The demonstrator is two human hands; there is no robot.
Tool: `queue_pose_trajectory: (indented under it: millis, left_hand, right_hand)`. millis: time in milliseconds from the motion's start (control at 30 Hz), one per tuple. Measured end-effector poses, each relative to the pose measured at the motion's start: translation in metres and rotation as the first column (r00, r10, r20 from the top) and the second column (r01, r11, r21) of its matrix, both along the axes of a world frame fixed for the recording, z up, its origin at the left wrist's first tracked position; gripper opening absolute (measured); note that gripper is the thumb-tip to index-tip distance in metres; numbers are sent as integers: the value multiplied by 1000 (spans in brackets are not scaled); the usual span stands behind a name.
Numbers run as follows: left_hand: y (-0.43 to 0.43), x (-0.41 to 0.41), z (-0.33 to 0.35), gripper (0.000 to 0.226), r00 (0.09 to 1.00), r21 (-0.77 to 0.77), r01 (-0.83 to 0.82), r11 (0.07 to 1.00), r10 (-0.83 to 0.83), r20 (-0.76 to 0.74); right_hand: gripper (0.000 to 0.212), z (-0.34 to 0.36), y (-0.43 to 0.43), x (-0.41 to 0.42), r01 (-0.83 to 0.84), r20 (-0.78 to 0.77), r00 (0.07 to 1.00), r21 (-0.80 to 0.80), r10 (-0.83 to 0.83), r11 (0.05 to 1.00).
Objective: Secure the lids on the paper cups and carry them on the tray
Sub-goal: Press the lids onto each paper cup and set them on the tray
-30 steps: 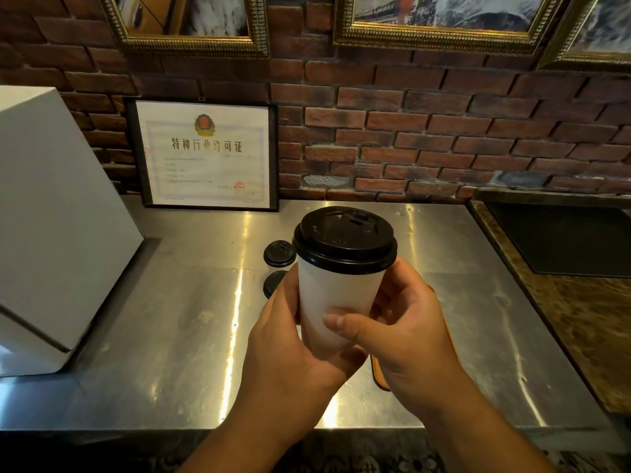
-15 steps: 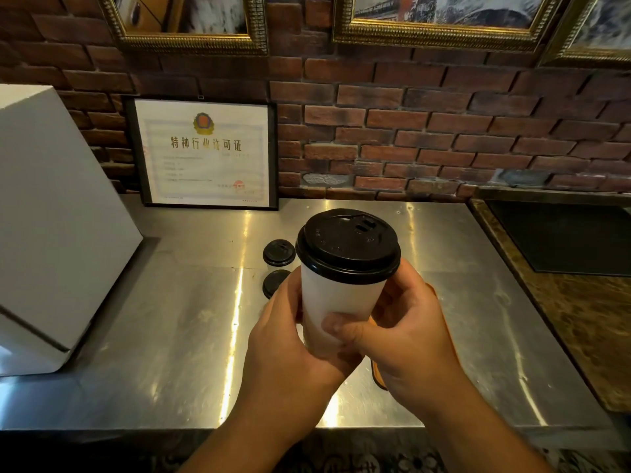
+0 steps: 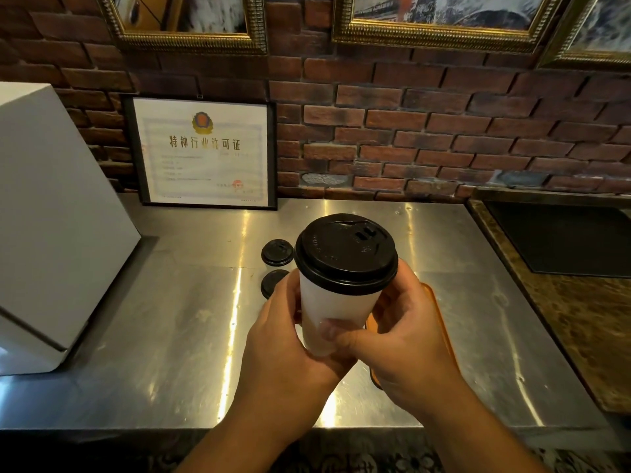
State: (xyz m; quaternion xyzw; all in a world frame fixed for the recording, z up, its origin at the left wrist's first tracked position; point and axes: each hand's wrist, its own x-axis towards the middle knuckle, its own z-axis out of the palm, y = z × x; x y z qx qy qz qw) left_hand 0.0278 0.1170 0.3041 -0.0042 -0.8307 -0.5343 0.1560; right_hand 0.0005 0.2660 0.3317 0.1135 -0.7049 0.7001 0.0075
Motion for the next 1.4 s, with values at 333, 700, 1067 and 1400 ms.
queue_pose_trajectory:
  millis: [333,700,1067,1400]
  left_hand:
    - [-2,0,-3,90,1000,9,2,1000,-3,9]
    - [-15,4,-10,90,1000,-2,23,1000,-23,2]
    - [-32,6,-8,87,995,6,97,995,-97,15]
    - [-35,8,-4,94,990,14,136,991,-136,23]
  right_hand:
    - [89,-3,-3,1,15,-19,1000,-50,-16,999]
    - [84,-6,-16,7,-24,-35,999,-57,22,998]
    - [86,-5,-27,12,4,-36,999,-86,-7,996]
    - [86,1,-30,14,47,-48,998,-68,-50,997]
